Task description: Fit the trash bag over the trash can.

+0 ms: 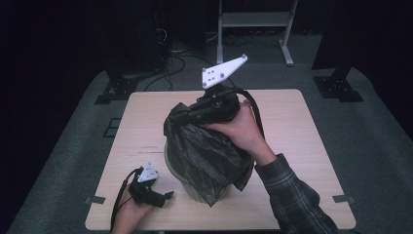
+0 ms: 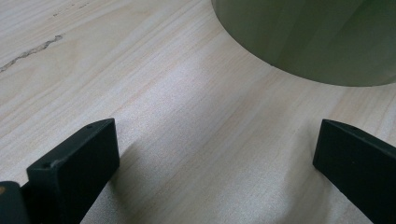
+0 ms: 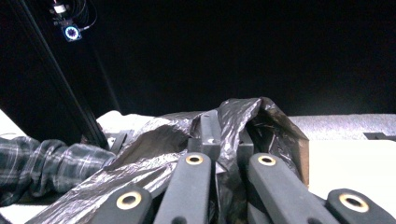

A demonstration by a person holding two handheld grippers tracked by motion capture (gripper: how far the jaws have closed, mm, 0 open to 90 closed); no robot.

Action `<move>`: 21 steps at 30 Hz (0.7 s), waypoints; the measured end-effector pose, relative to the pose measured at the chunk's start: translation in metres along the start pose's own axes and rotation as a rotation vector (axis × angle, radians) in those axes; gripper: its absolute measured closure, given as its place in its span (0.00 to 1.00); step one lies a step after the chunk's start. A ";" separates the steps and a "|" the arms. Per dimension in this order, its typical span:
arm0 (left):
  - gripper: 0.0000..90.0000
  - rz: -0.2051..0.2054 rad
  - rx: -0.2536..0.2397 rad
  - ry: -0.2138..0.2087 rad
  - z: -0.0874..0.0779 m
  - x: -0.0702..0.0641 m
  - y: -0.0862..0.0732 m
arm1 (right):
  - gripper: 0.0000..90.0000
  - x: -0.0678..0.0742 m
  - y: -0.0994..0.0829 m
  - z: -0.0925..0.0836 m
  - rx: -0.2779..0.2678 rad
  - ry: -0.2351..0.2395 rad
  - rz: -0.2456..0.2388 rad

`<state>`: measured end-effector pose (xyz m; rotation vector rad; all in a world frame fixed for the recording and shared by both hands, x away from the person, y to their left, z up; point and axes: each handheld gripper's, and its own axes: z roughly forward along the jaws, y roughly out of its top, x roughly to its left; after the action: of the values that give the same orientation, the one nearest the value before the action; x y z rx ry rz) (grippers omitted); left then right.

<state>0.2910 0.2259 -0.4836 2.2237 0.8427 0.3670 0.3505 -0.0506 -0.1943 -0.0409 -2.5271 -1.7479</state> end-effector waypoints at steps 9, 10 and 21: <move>0.00 0.001 -0.003 -0.001 0.000 0.000 0.000 | 0.99 -0.009 0.029 0.019 -0.029 0.035 -0.015; 0.00 0.002 -0.003 -0.001 0.000 0.000 0.000 | 0.99 -0.009 0.032 0.021 -0.032 0.041 -0.015; 0.00 0.007 0.000 -0.005 0.000 0.000 0.000 | 0.98 -0.014 0.027 0.021 -0.043 0.043 0.006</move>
<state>0.2909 0.2259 -0.4836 2.2272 0.8325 0.3643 0.3655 -0.0215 -0.1770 -0.0139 -2.4577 -1.7805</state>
